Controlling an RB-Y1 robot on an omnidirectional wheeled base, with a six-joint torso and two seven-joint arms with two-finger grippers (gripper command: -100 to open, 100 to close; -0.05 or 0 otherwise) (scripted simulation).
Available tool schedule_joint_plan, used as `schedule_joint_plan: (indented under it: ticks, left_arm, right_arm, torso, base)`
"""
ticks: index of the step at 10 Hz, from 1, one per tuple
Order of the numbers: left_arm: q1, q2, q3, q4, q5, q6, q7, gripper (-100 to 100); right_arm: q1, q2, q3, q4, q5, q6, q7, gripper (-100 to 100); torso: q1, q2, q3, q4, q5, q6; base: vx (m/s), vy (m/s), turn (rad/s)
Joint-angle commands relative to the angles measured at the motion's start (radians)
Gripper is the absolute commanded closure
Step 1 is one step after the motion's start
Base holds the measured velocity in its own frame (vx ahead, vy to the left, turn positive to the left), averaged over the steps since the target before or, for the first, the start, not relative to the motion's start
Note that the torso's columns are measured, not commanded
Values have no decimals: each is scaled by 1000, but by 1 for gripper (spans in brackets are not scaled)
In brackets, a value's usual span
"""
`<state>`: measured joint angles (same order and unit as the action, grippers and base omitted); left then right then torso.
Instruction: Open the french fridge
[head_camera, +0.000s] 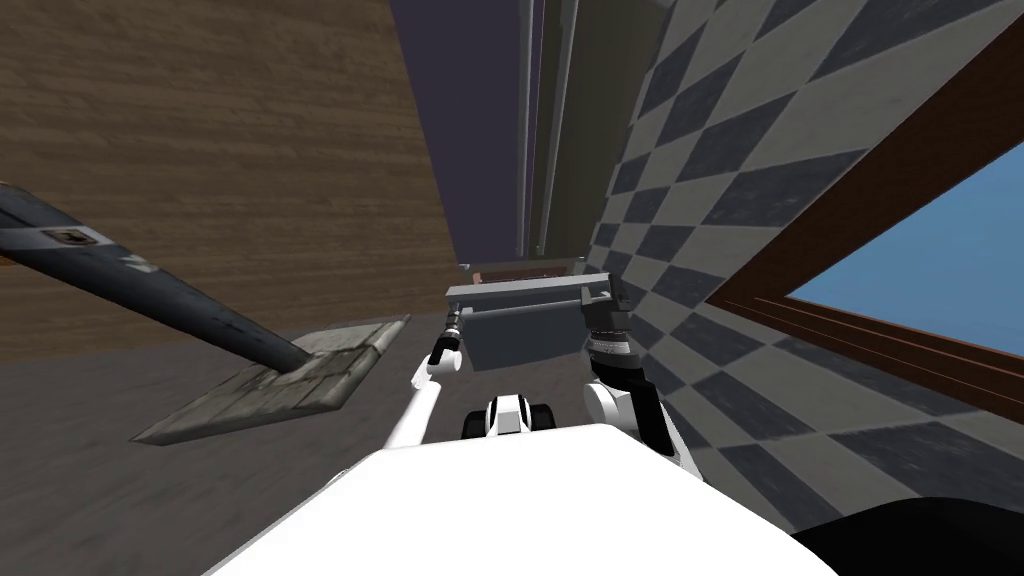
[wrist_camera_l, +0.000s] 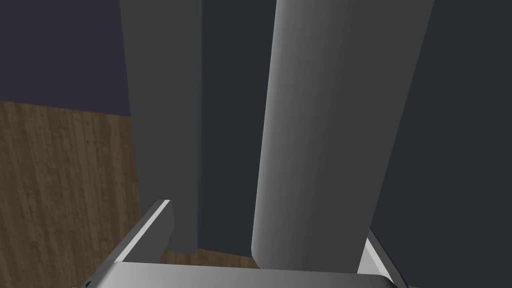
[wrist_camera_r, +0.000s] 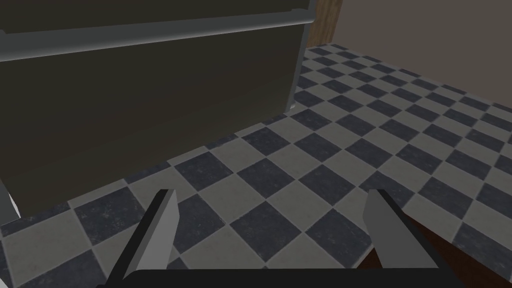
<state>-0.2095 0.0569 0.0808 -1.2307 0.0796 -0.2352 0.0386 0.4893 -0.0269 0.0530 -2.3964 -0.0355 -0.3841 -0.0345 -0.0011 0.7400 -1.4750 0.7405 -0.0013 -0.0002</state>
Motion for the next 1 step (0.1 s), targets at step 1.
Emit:
schedule_joint_plan:
  ticks: [1]
  left_arm:
    - [1, 0, 0, 1, 0, 1, 0, 0]
  right_arm:
    - [0, 0, 0, 0, 0, 0, 0, 0]
  torso:
    - [0, -1, 0, -1, 0, 0]
  base:
    - [0, 0, 0]
